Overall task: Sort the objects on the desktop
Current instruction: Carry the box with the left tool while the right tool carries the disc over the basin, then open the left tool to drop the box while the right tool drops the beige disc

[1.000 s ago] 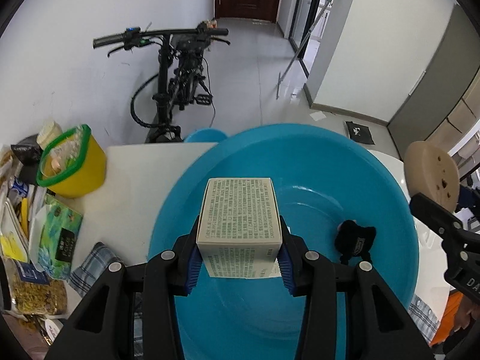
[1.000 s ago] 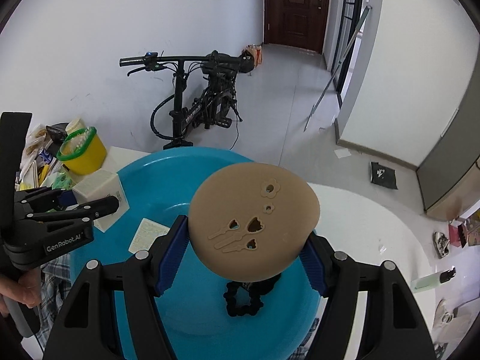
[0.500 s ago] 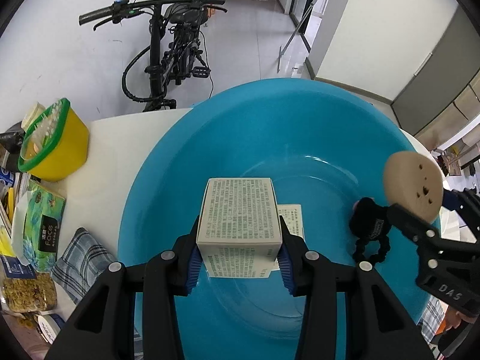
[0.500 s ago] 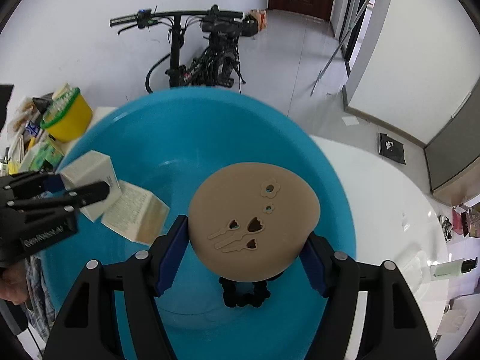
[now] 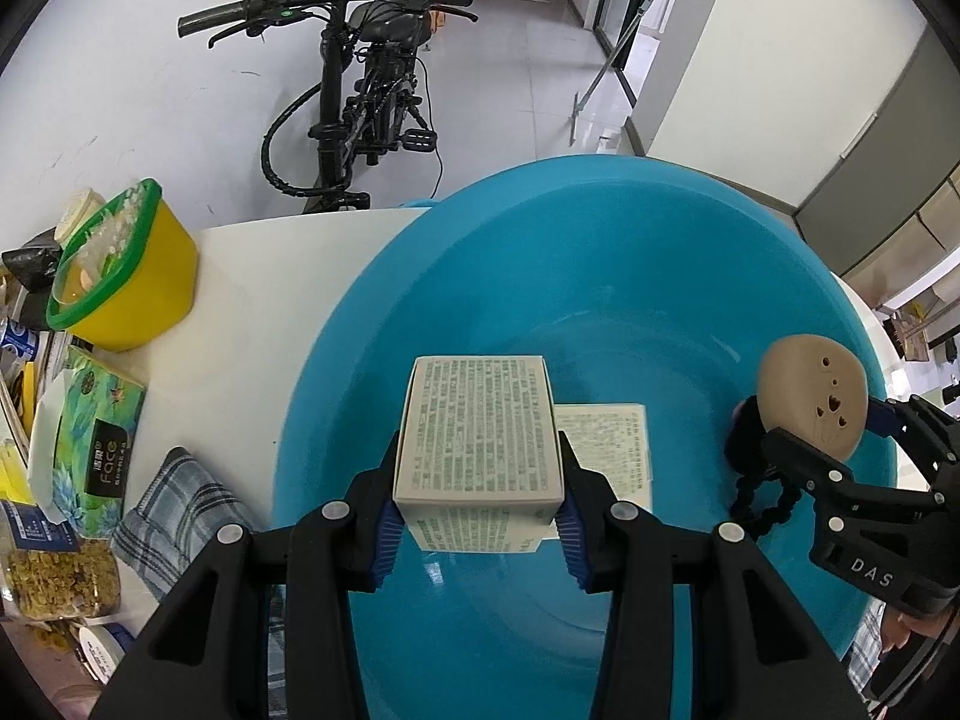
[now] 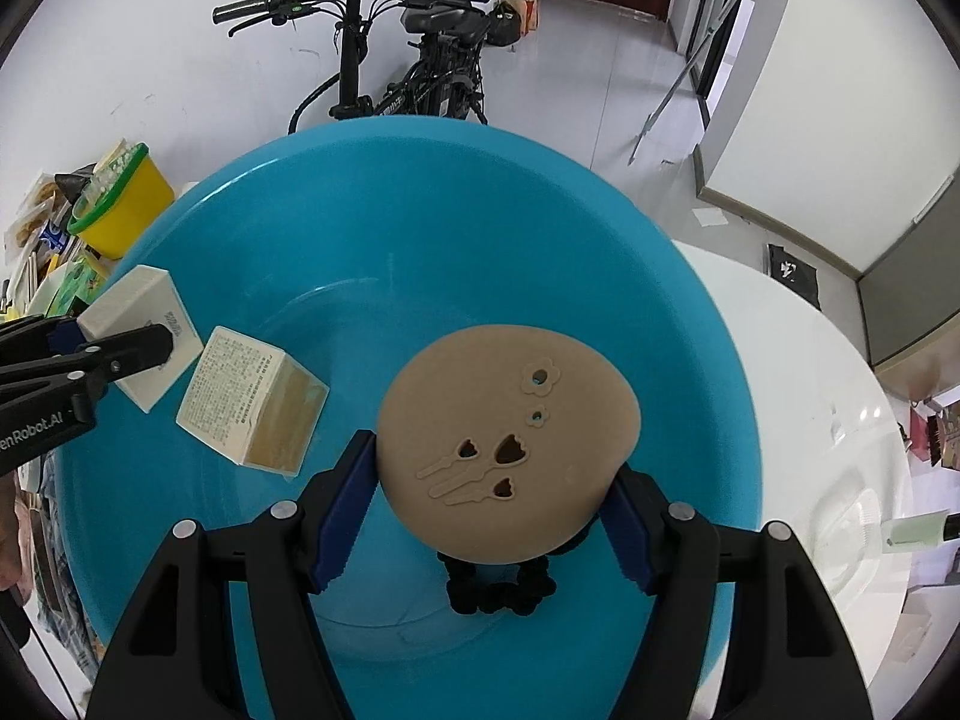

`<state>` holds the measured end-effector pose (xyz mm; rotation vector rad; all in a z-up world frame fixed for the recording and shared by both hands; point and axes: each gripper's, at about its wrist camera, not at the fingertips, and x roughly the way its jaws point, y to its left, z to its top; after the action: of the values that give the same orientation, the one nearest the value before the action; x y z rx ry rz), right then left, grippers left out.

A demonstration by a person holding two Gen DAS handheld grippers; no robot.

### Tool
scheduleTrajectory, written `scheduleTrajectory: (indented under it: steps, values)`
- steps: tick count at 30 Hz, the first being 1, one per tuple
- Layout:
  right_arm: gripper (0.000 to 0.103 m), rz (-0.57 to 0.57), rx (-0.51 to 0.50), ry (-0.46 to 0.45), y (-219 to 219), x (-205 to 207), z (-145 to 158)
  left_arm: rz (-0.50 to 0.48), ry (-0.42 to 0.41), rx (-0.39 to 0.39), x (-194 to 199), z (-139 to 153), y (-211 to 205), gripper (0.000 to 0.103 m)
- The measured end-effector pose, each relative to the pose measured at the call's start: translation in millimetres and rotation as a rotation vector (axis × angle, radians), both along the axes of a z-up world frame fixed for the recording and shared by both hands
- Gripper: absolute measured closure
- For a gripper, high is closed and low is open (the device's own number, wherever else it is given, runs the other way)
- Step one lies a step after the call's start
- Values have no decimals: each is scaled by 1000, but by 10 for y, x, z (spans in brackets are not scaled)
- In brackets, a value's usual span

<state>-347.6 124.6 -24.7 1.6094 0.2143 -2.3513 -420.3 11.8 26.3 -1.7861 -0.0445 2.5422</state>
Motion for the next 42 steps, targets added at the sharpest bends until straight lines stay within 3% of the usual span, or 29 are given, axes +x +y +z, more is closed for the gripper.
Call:
scheduleTrajectory:
  steps: [14, 15, 18, 23, 42]
  values:
    - [35, 9, 10, -1, -29, -5, -35, 3, -44, 6, -50, -244, 33, 57]
    - [35, 7, 12, -2, -22, -17, -43, 3, -45, 4, -54, -242, 40, 55]
    - [35, -2, 13, -7, 1, -40, -68, -1, -31, -3, -53, -214, 62, 36]
    - [35, -5, 14, -13, 11, -44, -92, -18, -25, -1, -54, -182, 93, 29]
    - [28, -24, -7, -19, 6, -86, -147, -5, -5, 8, 61, -25, 2, 29]
